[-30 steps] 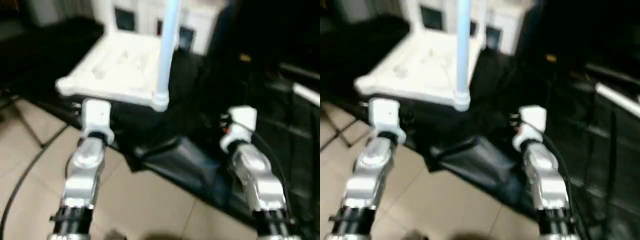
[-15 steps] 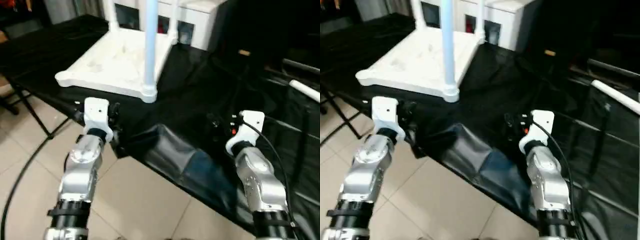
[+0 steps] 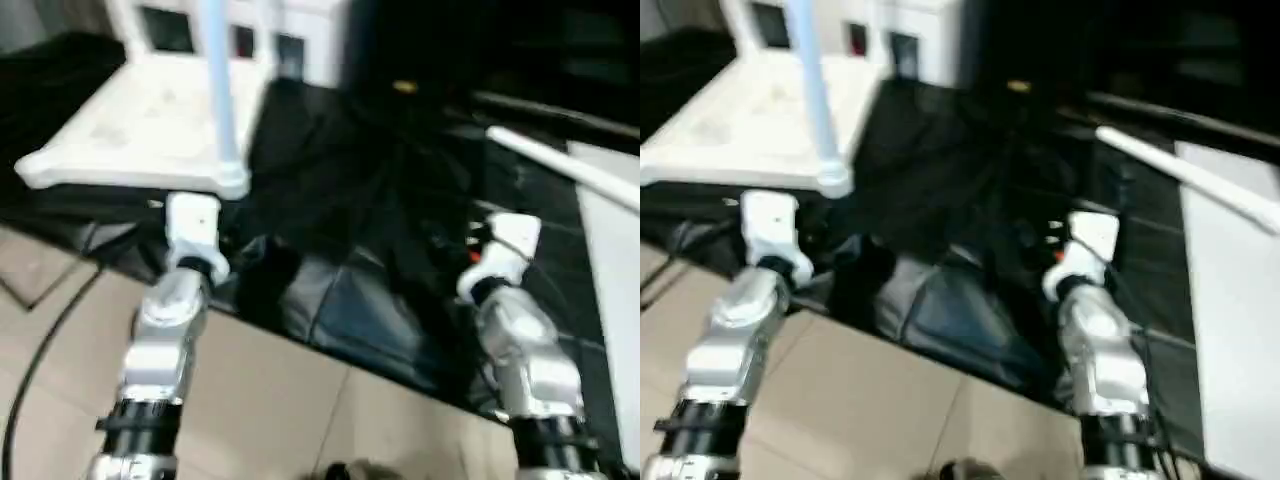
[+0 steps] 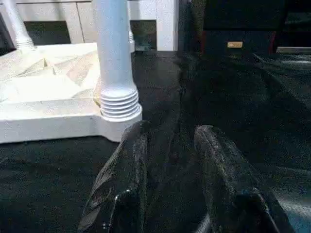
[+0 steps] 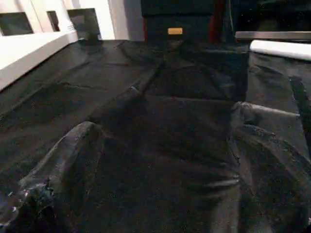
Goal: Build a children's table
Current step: Move to table
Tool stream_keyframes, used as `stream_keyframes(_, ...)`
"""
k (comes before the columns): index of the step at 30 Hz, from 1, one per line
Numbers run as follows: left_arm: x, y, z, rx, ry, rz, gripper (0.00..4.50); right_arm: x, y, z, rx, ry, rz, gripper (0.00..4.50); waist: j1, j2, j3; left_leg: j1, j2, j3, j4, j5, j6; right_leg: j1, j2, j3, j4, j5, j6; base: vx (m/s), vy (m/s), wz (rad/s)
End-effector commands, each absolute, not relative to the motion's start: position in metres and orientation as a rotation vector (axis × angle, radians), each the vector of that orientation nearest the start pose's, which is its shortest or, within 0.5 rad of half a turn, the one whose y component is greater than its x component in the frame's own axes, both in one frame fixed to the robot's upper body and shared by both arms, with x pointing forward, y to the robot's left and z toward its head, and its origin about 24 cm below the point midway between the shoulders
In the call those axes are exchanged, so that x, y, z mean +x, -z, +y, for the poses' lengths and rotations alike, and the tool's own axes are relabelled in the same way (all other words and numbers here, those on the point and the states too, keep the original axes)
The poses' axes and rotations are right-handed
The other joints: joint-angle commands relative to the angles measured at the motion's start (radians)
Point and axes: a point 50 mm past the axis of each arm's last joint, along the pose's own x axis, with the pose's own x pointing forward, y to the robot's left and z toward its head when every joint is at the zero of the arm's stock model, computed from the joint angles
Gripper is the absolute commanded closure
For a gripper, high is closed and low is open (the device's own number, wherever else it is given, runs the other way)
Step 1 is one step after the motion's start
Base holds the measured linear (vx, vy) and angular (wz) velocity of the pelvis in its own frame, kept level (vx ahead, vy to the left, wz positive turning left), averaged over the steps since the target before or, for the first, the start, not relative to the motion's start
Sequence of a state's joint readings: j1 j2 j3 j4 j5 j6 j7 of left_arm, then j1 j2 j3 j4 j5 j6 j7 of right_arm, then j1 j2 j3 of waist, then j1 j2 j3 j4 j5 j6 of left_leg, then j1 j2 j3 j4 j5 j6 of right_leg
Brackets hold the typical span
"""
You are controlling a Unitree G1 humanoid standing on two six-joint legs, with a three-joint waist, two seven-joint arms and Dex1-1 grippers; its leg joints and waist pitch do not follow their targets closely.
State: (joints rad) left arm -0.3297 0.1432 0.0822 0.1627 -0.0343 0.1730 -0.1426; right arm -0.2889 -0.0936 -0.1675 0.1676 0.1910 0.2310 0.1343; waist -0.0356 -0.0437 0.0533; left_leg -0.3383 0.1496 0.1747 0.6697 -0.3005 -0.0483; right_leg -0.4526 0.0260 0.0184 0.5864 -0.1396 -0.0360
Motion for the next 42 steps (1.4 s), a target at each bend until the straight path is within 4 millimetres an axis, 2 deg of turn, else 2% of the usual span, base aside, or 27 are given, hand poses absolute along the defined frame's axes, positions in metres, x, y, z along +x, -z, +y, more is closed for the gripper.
stream_keyframes(1,0.316,-0.083,0.171,0.086,0.118,0.004,2.83,0.310,-0.068,-0.181,0.145,-0.049,0.076,0.00,-0.004,0.015,-0.070,0.045,0.030,0.015,-0.056,-0.068,0.054,0.013,-0.009,0.063,-0.119,-0.518,0.005,0.014,0.020,-0.19)
stream_keyframes(2,0.316,-0.083,0.171,0.083,0.123,0.006,2.83,0.310,-0.068,-0.182,0.143,-0.046,0.076,0.00,-0.006,0.014,-0.066,0.064,0.041,0.010,-0.068,-0.112,0.060,0.004,0.001,0.043,-0.109,-0.531,0.013,0.014,0.020,-0.19)
stream_keyframes(3,0.316,-0.083,0.170,0.080,0.129,0.007,2.83,0.310,-0.068,-0.183,0.141,-0.041,0.076,0.00,-0.013,0.028,-0.052,0.143,0.139,0.002,-0.110,-0.251,0.086,-0.054,-0.027,-0.027,-0.072,-0.580,0.007,-0.003,0.019,-0.37)
stream_keyframes(4,0.316,-0.083,0.170,0.080,0.129,0.007,2.83,0.310,-0.068,-0.183,0.140,-0.039,0.076,0.00,-0.013,0.028,-0.052,0.143,0.139,0.002,-0.110,-0.251,0.086,-0.054,-0.027,-0.027,-0.072,-0.580,0.007,0.016,0.019,-0.49)
stream_keyframes(6,0.317,-0.083,0.170,0.079,0.131,0.008,2.83,0.310,-0.068,-0.185,0.139,-0.025,0.075,0.00,0.014,0.020,-0.014,0.123,0.262,0.021,-0.239,-0.534,0.078,0.009,-0.143,-0.111,0.136,-0.317,-0.065,0.035,0.003,-0.52)
stream_keyframes(8,0.317,-0.083,0.169,0.079,0.135,0.010,2.83,0.309,-0.068,-0.186,0.141,-0.015,0.074,0.00,0.018,0.005,-0.011,0.156,0.192,0.085,-0.202,-0.603,0.042,-0.018,-0.145,-0.095,0.073,-0.371,-0.113,0.101,-0.078,-0.41)
stream_keyframes(9,0.318,-0.082,0.168,0.079,0.140,0.010,2.83,0.309,-0.068,-0.187,0.143,-0.010,0.074,0.00,0.030,-0.053,-0.053,0.027,0.001,0.051,0.016,-0.372,0.091,0.140,-0.213,0.002,-0.070,-0.776,0.044,0.133,-0.090,-0.31)
stream_keyframes(10,0.318,-0.082,0.168,0.079,0.145,0.011,2.83,0.308,-0.068,-0.188,0.144,-0.006,0.073,0.00,0.079,-0.027,-0.064,-0.040,-0.011,-0.037,0.079,-0.079,0.097,0.205,-0.290,0.097,-0.086,-0.896,-0.036,0.146,-0.084,-0.18)
stream_keyframes(12,0.318,-0.082,0.166,0.076,0.153,0.012,2.83,0.308,-0.067,-0.190,0.144,0.004,0.072,0.00,0.087,-0.015,-0.064,-0.073,-0.015,-0.071,0.082,0.026,0.071,0.216,-0.266,0.090,-0.064,-0.647,-0.113,0.154,-0.076,-0.06)
stream_keyframes(15,0.319,-0.082,0.165,0.075,0.169,0.016,2.83,0.306,-0.067,-0.192,0.145,0.017,0.072,0.00,0.071,0.030,-0.041,-0.086,0.012,-0.079,-0.011,0.218,0.075,0.180,-0.194,-0.038,-0.082,-0.455,-0.209,0.147,-0.030,0.04)
stream_keyframes(17,0.319,-0.082,0.164,0.076,0.176,0.016,2.83,0.305,-0.067,-0.193,0.147,0.022,0.072,0.00,0.023,0.096,-0.051,0.023,0.151,-0.164,-0.156,-0.063,0.165,0.143,-0.091,-0.118,0.017,-0.390,-0.082,0.188,0.056,-0.19)
stream_keyframes(19,0.319,-0.082,0.163,0.076,0.180,0.015,2.83,0.304,-0.067,-0.193,0.149,0.024,0.069,0.00,0.002,0.085,-0.074,0.137,0.187,-0.225,-0.152,-0.093,0.327,0.036,-0.097,-0.095,0.136,-0.245,-0.021,0.216,0.049,-0.02)
stream_keyframes(20,0.320,-0.082,0.163,0.076,0.182,0.016,2.83,0.303,-0.068,-0.193,0.150,0.024,0.068,0.00,0.007,0.074,-0.065,0.151,0.217,-0.132,-0.158,-0.065,0.210,-0.004,-0.118,-0.085,0.154,-0.189,0.031,0.209,0.031,0.05)
stream_keyframes(22,0.320,-0.082,0.162,0.075,0.184,0.017,2.83,0.303,-0.068,-0.194,0.148,0.027,0.068,0.00,0.005,0.051,-0.062,0.141,0.189,-0.064,-0.174,0.000,0.175,-0.008,-0.133,-0.090,0.134,-0.082,0.046,0.161,-0.015,-0.45)
stream_keyframes(23,0.320,-0.082,0.161,0.074,0.189,0.016,2.83,0.302,-0.068,-0.194,0.149,0.029,0.068,0.00,0.011,0.023,-0.054,0.128,0.131,-0.003,-0.160,-0.102,0.158,0.013,-0.151,-0.071,0.061,-0.036,-0.026,0.152,-0.042,-0.60)
stream_keyframes(24,0.320,-0.081,0.160,0.075,0.198,0.017,2.83,0.302,-0.067,-0.195,0.149,0.033,0.069,0.00,0.054,-0.019,-0.049,-0.016,-0.019,0.023,-0.056,-0.192,0.187,0.149,-0.201,0.021,-0.069,-0.339,-0.016,0.115,-0.112,-0.46)
stream_keyframes(26,0.320,-0.081,0.159,0.077,0.203,0.016,2.83,0.301,-0.067,-0.196,0.150,0.034,0.068,0.00,0.068,-0.024,-0.083,-0.078,-0.023,-0.029,0.062,-0.078,0.181,0.238,-0.295,0.101,-0.080,-0.456,-0.106,0.135,-0.120,-0.16)
stream_keyframes(27,0.320,-0.081,0.159,0.077,0.204,0.015,2.83,0.301,-0.067,-0.196,0.150,0.034,0.067,0.00,0.058,-0.016,-0.082,-0.148,-0.028,-0.059,0.094,0.075,0.120,0.265,-0.262,0.059,-0.039,-0.211,-0.153,0.183,-0.085,-0.11)
stream_keyframes(29,0.320,-0.081,0.159,0.083,0.197,0.016,2.83,0.301,-0.067,-0.196,0.148,0.032,0.067,0.00,0.052,-0.008,-0.079,-0.144,-0.022,-0.063,0.074,0.153,0.092,0.246,-0.244,0.029,-0.050,-0.128,-0.205,0.174,-0.056,-0.15)
stream_keyframes(31,0.319,-0.080,0.160,0.080,0.191,0.018,2.83,0.301,-0.068,-0.195,0.141,0.026,0.067,0.00,0.042,0.060,-0.058,-0.103,0.027,-0.063,-0.075,0.287,0.147,0.202,-0.172,-0.068,-0.072,-0.222,-0.186,0.180,0.018,-0.09)
stream_keyframes(32,0.319,-0.080,0.160,0.079,0.191,0.019,2.83,0.301,-0.068,-0.195,0.139,0.025,0.068,0.00,0.012,0.102,-0.050,-0.043,0.103,-0.126,-0.136,0.182,0.212,0.160,-0.088,-0.110,0.017,-0.179,-0.089,0.192,0.051,-0.09)
stream_keyframes(33,0.318,-0.079,0.161,0.076,0.180,0.020,2.83,0.301,-0.068,-0.194,0.135,0.018,0.066,0.00,-0.013,0.105,-0.086,0.061,0.166,-0.199,-0.110,0.351,0.386,0.074,-0.093,-0.097,0.109,-0.166,-0.057,0.207,0.066,-0.15)
stream_keyframes(36,0.317,-0.079,0.163,0.078,0.170,0.020,2.83,0.302,-0.070,-0.193,0.130,0.010,0.060,0.00,-0.016,0.048,-0.107,0.085,0.145,-0.230,-0.034,1.269,0.452,0.012,-0.185,0.023,0.070,0.151,0.113,0.125,0.028,-0.12)
stream_keyframes(37,0.317,-0.078,0.164,0.078,0.168,0.021,2.83,0.303,-0.070,-0.193,0.131,0.008,0.059,0.00,-0.014,0.028,-0.108,0.056,0.100,-0.214,-0.025,1.223,0.419,0.025,-0.196,0.041,0.048,0.240,0.121,-0.052,0.049,-0.19)
stream_keyframes(38,0.317,-0.078,0.164,0.082,0.163,0.023,2.83,0.304,-0.071,-0.193,0.131,0.007,0.059,0.00,0.009,-0.006,-0.092,-0.064,-0.015,-0.123,-0.037,0.848,0.329,0.101,-0.184,0.024,0.021,0.396,0.113,-0.052,0.049,-0.19)
stream_keyframes(39,0.317,-0.077,0.165,0.085,0.161,0.024,2.83,0.304,-0.071,-0.193,0.131,0.008,0.059,0.00,0.036,-0.001,-0.086,-0.074,-0.022,-0.088,-0.052,0.424,0.233,0.120,-0.195,0.018,-0.007,0.370,0.094,-0.067,0.003,-0.07)
stream_keyframes(42,0.316,-0.077,0.166,0.084,0.150,0.026,2.83,0.305,-0.070,-0.194,0.129,0.012,0.062,0.00,0.027,0.012,-0.081,-0.064,0.020,-0.077,-0.103,0.120,0.117,0.135,-0.166,-0.010,-0.007,0.162,-0.033,-0.062,-0.031,-0.04)
